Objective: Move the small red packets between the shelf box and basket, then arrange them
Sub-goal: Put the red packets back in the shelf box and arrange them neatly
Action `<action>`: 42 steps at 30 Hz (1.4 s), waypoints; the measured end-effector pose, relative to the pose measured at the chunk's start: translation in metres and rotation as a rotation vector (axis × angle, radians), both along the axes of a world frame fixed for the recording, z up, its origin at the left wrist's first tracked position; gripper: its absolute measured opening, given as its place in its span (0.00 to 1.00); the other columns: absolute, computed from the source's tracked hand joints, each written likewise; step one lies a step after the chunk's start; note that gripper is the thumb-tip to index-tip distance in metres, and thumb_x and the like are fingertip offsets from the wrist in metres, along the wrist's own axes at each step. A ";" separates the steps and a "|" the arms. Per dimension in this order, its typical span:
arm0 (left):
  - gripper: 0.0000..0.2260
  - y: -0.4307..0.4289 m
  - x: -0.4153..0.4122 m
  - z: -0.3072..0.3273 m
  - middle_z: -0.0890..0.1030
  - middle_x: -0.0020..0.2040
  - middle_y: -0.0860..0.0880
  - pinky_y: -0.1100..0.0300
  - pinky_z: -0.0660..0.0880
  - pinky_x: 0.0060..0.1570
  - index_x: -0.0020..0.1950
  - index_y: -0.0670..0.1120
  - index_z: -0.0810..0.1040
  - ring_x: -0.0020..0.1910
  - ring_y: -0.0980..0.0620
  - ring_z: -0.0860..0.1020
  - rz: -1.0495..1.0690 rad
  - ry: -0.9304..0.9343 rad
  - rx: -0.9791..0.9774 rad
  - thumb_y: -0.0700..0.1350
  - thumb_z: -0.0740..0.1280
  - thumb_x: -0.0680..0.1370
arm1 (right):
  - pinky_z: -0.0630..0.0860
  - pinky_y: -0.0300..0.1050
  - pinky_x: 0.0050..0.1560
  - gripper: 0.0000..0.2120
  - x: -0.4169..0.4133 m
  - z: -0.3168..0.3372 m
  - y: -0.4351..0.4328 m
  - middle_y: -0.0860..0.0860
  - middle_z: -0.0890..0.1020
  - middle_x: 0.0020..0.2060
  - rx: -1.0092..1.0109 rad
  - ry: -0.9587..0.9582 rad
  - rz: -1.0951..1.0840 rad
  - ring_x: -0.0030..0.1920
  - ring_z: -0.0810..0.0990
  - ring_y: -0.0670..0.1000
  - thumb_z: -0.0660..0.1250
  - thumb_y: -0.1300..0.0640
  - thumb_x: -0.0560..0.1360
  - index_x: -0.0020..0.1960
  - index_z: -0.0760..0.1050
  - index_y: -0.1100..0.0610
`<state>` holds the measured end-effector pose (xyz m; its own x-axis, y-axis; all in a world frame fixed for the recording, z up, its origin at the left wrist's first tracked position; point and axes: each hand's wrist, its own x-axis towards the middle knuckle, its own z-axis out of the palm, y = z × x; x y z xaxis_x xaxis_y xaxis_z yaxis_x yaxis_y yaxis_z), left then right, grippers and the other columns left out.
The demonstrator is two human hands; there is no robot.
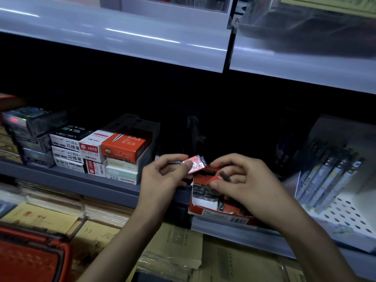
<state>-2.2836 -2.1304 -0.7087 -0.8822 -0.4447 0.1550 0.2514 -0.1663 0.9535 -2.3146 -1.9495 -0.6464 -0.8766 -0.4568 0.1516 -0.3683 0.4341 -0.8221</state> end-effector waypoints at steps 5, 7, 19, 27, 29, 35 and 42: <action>0.07 0.001 0.000 -0.001 0.87 0.42 0.43 0.65 0.80 0.38 0.54 0.43 0.85 0.40 0.51 0.85 -0.002 0.000 -0.005 0.40 0.74 0.77 | 0.83 0.45 0.43 0.09 0.000 -0.007 -0.006 0.50 0.85 0.35 0.086 0.016 -0.052 0.35 0.85 0.46 0.80 0.60 0.70 0.45 0.82 0.51; 0.06 0.001 0.000 0.000 0.87 0.41 0.43 0.65 0.80 0.38 0.54 0.43 0.85 0.39 0.53 0.85 -0.004 0.000 -0.013 0.40 0.74 0.77 | 0.84 0.46 0.46 0.06 0.002 -0.010 -0.007 0.50 0.85 0.36 0.155 0.001 0.001 0.37 0.86 0.45 0.74 0.61 0.75 0.48 0.83 0.50; 0.07 0.002 -0.001 -0.001 0.87 0.42 0.42 0.60 0.83 0.41 0.53 0.42 0.85 0.40 0.46 0.86 0.001 -0.003 -0.008 0.39 0.75 0.76 | 0.81 0.41 0.39 0.05 0.003 -0.021 -0.017 0.44 0.84 0.33 0.218 0.103 -0.104 0.34 0.82 0.41 0.77 0.57 0.73 0.40 0.84 0.49; 0.07 0.004 0.001 -0.001 0.87 0.42 0.43 0.60 0.83 0.42 0.54 0.41 0.84 0.41 0.45 0.87 -0.013 0.001 -0.013 0.39 0.74 0.77 | 0.70 0.33 0.34 0.01 0.010 -0.027 -0.026 0.40 0.80 0.31 0.348 0.232 -0.157 0.34 0.77 0.36 0.75 0.52 0.74 0.44 0.84 0.47; 0.07 0.004 0.001 -0.001 0.87 0.42 0.43 0.61 0.83 0.41 0.54 0.41 0.84 0.41 0.46 0.87 -0.012 0.000 -0.013 0.39 0.74 0.76 | 0.78 0.40 0.38 0.03 0.011 -0.027 -0.028 0.41 0.82 0.34 0.380 0.244 -0.159 0.36 0.79 0.39 0.75 0.53 0.75 0.44 0.82 0.47; 0.07 0.005 0.000 0.000 0.87 0.42 0.43 0.62 0.82 0.41 0.54 0.42 0.84 0.41 0.47 0.87 -0.006 -0.003 -0.029 0.39 0.75 0.76 | 0.81 0.48 0.46 0.03 0.014 -0.024 -0.031 0.43 0.81 0.41 0.512 0.281 -0.142 0.43 0.79 0.44 0.72 0.51 0.77 0.45 0.83 0.47; 0.08 0.006 0.000 0.000 0.88 0.42 0.43 0.61 0.83 0.42 0.54 0.42 0.84 0.41 0.45 0.87 0.000 -0.009 -0.028 0.40 0.75 0.76 | 0.81 0.51 0.47 0.08 0.018 -0.022 -0.034 0.44 0.83 0.39 0.446 0.196 -0.207 0.42 0.81 0.45 0.76 0.45 0.72 0.47 0.81 0.48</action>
<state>-2.2836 -2.1244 -0.7088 -0.8837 -0.4400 0.1597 0.2432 -0.1401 0.9598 -2.2968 -1.9833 -0.6687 -0.9298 -0.3351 0.1525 -0.3666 0.8055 -0.4655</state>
